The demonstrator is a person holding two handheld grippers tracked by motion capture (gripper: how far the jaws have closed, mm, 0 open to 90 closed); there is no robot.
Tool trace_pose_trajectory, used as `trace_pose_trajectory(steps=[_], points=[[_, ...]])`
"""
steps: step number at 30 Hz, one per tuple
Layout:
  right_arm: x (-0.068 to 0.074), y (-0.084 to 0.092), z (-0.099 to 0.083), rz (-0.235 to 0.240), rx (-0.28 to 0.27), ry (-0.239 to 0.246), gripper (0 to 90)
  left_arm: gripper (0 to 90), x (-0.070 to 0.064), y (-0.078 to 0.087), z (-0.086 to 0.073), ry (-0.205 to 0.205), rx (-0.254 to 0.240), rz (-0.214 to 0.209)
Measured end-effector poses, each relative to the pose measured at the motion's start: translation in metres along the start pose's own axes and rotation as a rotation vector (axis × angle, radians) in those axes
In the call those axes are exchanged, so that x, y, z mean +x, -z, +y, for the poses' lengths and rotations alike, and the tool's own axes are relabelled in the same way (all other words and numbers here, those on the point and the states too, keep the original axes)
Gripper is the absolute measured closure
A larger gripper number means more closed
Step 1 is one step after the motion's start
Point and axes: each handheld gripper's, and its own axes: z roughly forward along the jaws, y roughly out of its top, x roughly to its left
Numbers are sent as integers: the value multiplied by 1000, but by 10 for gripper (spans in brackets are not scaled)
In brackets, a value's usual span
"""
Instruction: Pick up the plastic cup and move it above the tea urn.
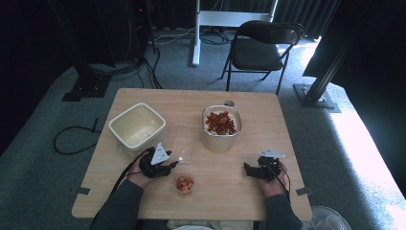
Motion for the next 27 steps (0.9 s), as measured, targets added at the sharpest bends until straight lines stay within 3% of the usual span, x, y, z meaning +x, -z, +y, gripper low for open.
trace_pose_trajectory(steps=[6,14,16,21,27], points=[[0,0,0,0,0,1,114,603,0,-11,4,-39,28,-2],[0,0,0,0,0,1,114,731,1,-12,13,-93,16,-8],[0,0,0,0,0,1,114,752,1,-10,16,-103,-6,-7],[0,0,0,0,0,1,114,796,7,-1,27,-95,-48,-32],[0,0,0,0,0,1,114,826,16,8,36,-48,-103,-74]])
